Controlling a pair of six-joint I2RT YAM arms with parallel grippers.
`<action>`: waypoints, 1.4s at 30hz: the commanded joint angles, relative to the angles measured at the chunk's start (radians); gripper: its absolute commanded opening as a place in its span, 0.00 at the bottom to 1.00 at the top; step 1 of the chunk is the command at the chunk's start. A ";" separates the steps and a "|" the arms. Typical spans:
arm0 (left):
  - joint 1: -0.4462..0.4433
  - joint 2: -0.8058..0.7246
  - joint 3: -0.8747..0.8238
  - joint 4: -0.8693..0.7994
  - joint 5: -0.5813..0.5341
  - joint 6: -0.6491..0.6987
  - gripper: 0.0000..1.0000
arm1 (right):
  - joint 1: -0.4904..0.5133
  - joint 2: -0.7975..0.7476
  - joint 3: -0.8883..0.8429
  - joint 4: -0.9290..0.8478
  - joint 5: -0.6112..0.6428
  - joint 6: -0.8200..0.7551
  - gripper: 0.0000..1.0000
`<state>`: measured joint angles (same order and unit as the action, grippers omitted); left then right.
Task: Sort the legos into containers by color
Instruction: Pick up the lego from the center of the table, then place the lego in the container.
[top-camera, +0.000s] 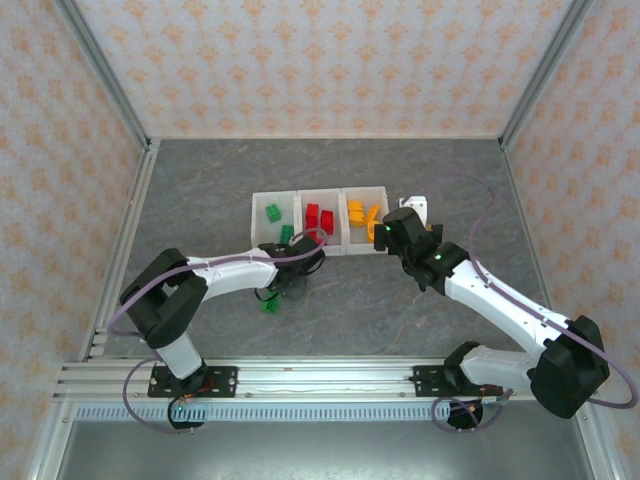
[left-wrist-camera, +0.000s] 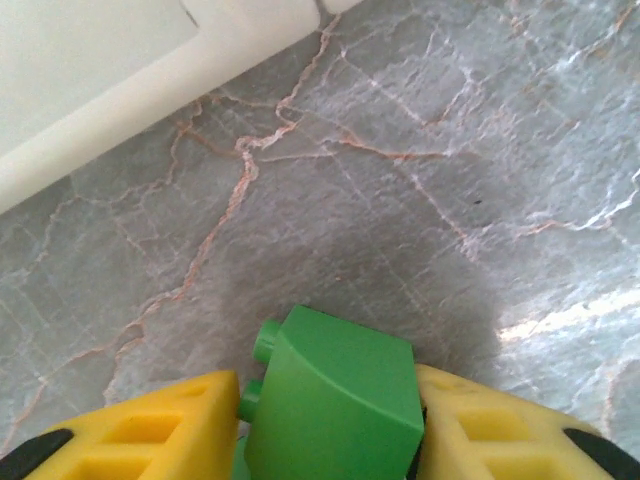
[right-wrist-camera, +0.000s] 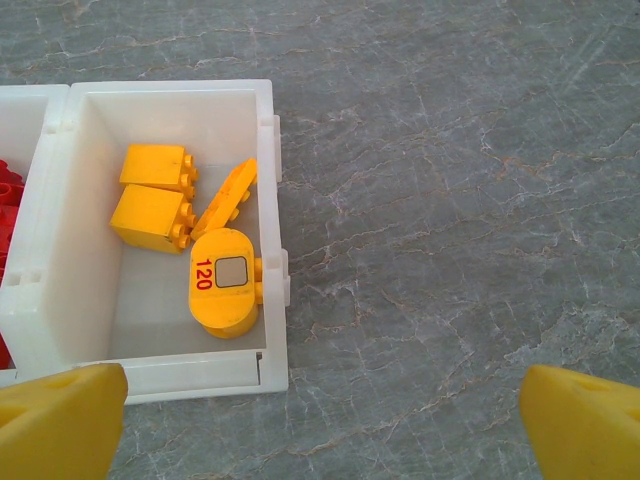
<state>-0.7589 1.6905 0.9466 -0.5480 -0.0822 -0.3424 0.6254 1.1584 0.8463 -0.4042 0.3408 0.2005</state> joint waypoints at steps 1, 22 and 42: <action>0.012 0.056 -0.006 -0.052 -0.067 -0.004 0.42 | -0.004 -0.014 0.031 -0.028 0.034 -0.008 1.00; 0.023 -0.184 0.187 -0.184 -0.303 -0.108 0.28 | -0.004 -0.015 0.034 -0.032 0.033 -0.008 1.00; 0.249 0.070 0.403 -0.109 -0.258 -0.032 0.29 | -0.004 -0.053 0.024 -0.067 0.037 -0.014 1.00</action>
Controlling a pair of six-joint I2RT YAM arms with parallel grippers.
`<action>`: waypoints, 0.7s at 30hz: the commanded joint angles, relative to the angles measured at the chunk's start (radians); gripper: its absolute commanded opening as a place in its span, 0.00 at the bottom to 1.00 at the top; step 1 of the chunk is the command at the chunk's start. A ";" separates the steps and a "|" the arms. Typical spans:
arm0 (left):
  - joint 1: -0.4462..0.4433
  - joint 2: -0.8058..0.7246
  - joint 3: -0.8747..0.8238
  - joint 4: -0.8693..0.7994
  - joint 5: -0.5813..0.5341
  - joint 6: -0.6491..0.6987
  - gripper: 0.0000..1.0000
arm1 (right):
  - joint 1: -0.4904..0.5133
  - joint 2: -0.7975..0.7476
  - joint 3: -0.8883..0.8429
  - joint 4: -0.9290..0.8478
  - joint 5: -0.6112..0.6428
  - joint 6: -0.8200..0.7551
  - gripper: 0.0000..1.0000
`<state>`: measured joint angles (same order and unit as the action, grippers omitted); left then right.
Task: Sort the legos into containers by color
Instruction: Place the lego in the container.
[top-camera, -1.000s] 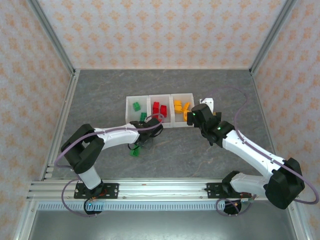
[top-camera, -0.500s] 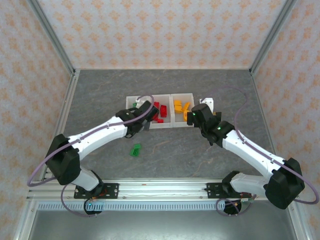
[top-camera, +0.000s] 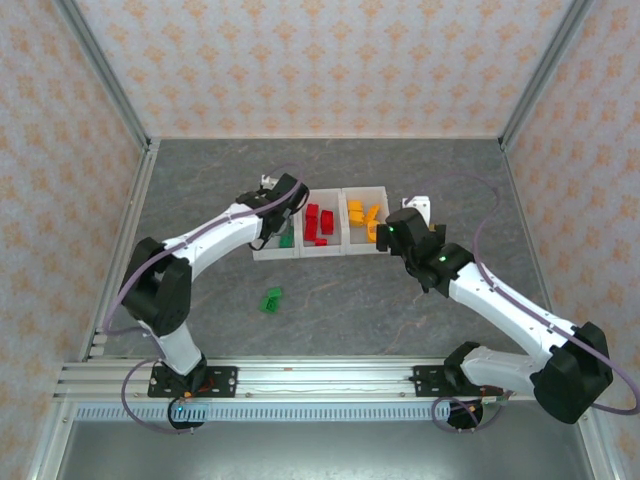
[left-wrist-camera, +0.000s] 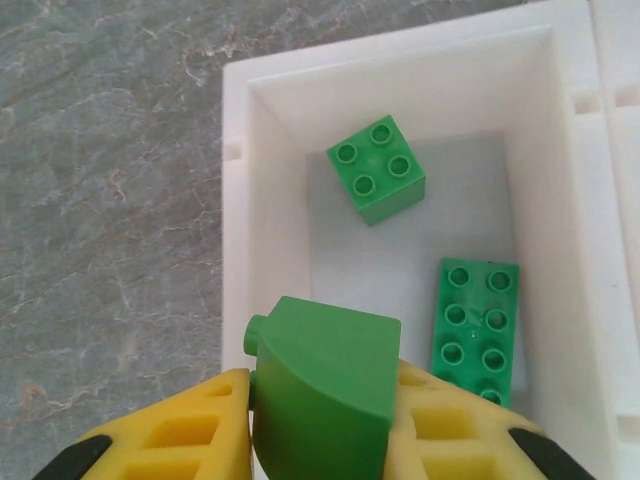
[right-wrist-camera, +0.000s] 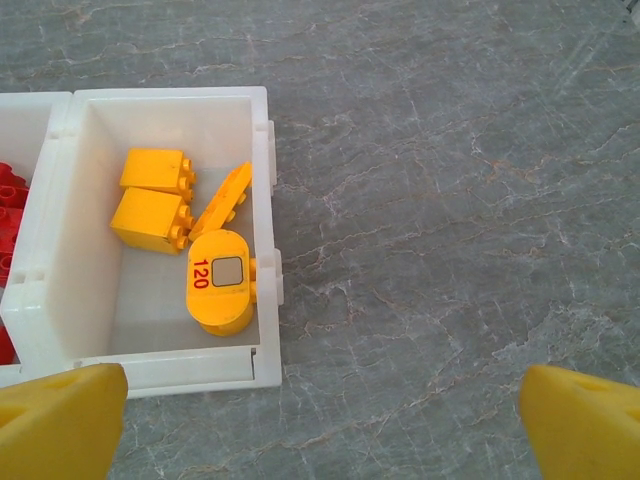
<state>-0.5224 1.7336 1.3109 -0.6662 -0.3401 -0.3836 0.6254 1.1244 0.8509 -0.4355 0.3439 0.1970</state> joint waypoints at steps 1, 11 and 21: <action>0.016 0.037 0.042 0.013 0.004 0.008 0.30 | -0.004 -0.023 0.018 -0.032 0.030 -0.011 1.00; 0.053 0.105 0.070 0.033 0.013 -0.030 0.49 | -0.004 -0.006 0.008 -0.017 -0.013 -0.006 1.00; 0.053 0.010 0.043 0.044 0.074 -0.015 0.67 | -0.004 0.029 0.020 -0.006 -0.028 -0.010 1.00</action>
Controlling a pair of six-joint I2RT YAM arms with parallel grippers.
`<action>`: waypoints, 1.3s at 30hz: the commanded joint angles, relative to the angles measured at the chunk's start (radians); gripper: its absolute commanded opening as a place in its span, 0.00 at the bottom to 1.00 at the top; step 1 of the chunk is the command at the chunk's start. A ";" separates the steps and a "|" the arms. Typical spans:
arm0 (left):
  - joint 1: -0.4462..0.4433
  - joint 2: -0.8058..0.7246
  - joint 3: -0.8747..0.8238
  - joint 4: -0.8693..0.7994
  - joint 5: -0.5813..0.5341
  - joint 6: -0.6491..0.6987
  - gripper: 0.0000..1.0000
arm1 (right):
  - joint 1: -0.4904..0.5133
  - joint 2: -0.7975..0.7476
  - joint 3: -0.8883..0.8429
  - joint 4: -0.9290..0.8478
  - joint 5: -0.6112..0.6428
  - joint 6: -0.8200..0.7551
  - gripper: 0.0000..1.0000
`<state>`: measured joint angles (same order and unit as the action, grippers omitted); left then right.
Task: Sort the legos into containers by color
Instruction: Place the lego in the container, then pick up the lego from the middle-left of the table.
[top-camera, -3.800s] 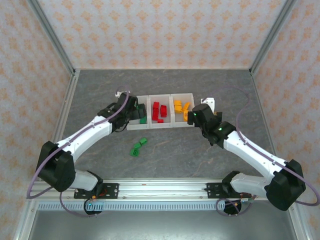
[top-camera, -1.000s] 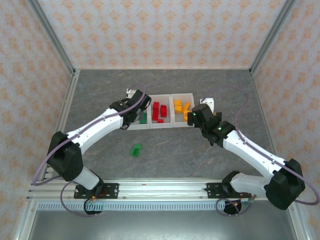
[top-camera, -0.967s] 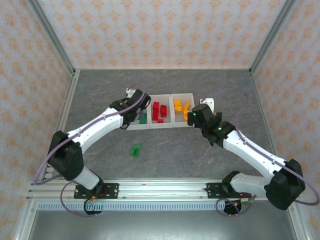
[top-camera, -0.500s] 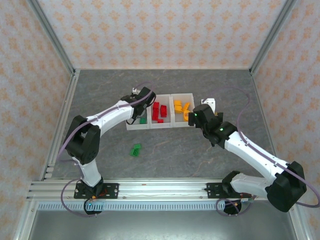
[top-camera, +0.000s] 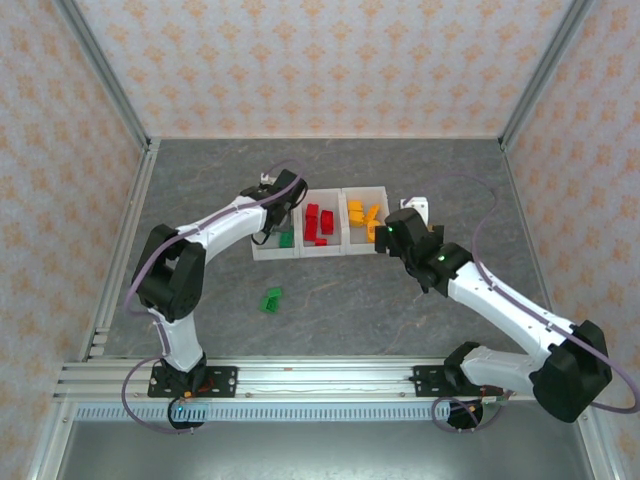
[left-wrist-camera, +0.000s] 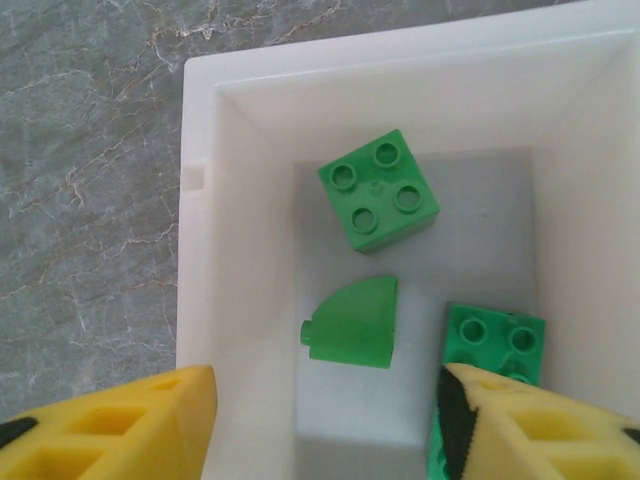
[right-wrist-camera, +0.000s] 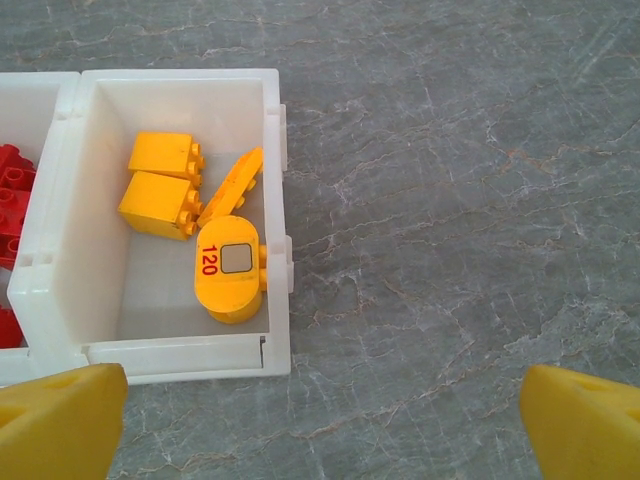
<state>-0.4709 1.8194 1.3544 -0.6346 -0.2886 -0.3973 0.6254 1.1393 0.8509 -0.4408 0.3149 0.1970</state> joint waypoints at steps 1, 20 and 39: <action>0.001 -0.099 -0.016 0.021 0.036 -0.004 0.69 | -0.004 0.019 0.022 0.000 -0.001 -0.011 1.00; -0.119 -0.507 -0.482 -0.065 0.119 -0.224 0.99 | -0.004 0.064 0.026 0.002 -0.014 0.006 1.00; -0.226 -0.453 -0.608 0.061 0.230 -0.484 0.80 | -0.004 0.063 0.023 -0.009 -0.037 0.002 1.00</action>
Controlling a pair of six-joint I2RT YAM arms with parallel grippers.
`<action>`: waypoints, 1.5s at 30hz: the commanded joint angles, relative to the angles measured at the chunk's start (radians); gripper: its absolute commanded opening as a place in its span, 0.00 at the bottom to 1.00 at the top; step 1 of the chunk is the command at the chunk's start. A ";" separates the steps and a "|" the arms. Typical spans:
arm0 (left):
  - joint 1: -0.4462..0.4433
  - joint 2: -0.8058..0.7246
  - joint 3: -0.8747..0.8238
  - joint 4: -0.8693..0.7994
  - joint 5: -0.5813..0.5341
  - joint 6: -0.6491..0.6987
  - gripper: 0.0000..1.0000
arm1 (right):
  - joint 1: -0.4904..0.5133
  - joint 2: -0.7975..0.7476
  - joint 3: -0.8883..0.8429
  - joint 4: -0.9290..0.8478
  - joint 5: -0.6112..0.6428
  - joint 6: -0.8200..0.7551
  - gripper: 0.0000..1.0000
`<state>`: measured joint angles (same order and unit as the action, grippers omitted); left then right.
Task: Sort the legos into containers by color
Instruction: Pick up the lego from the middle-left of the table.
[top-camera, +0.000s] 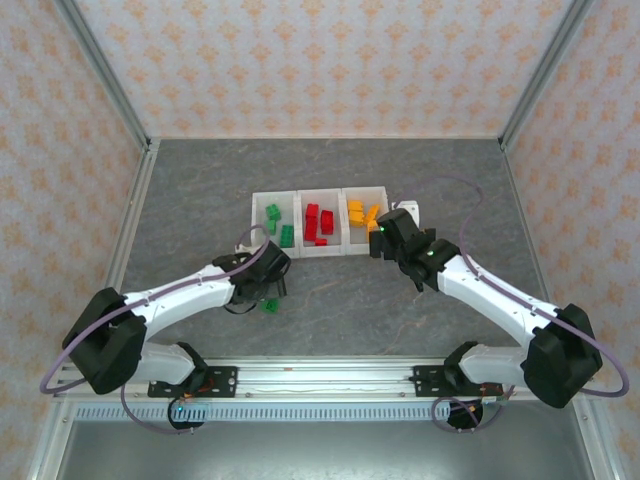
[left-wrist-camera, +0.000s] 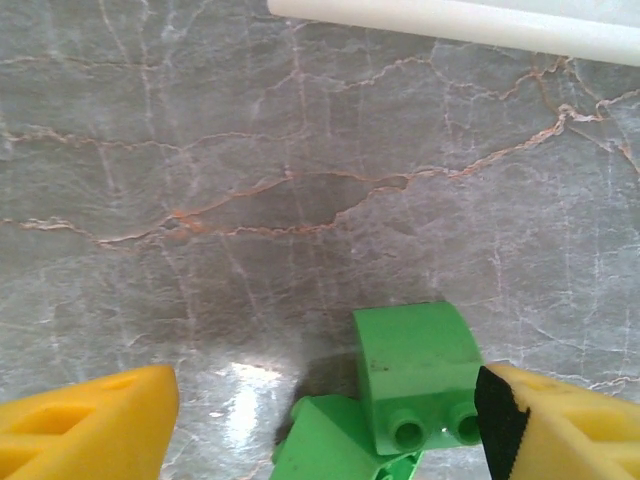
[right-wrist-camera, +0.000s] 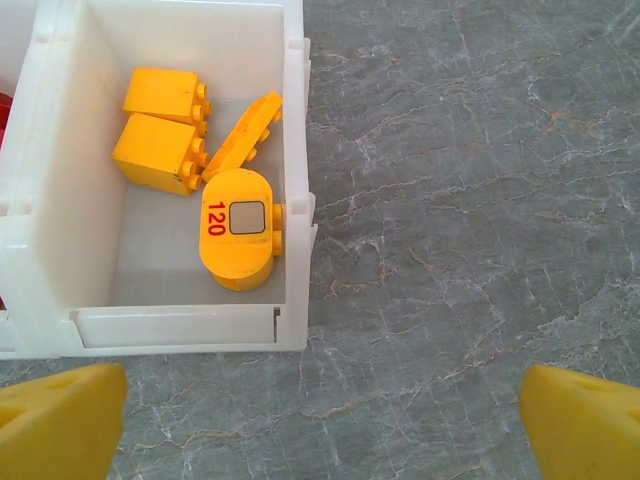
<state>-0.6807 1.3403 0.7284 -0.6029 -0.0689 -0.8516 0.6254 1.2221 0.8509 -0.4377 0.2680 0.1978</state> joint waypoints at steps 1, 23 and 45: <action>-0.022 0.034 0.021 0.035 0.012 -0.030 0.79 | -0.004 -0.018 0.022 -0.010 0.010 0.002 1.00; -0.029 0.241 0.086 0.086 -0.013 0.042 0.55 | -0.004 0.004 0.027 -0.015 0.009 -0.003 1.00; -0.030 0.152 0.157 0.093 -0.107 0.086 0.28 | -0.004 0.017 0.033 -0.016 0.016 -0.006 1.00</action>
<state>-0.7128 1.5455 0.8566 -0.5285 -0.1207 -0.7822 0.6254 1.2297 0.8509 -0.4381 0.2649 0.1974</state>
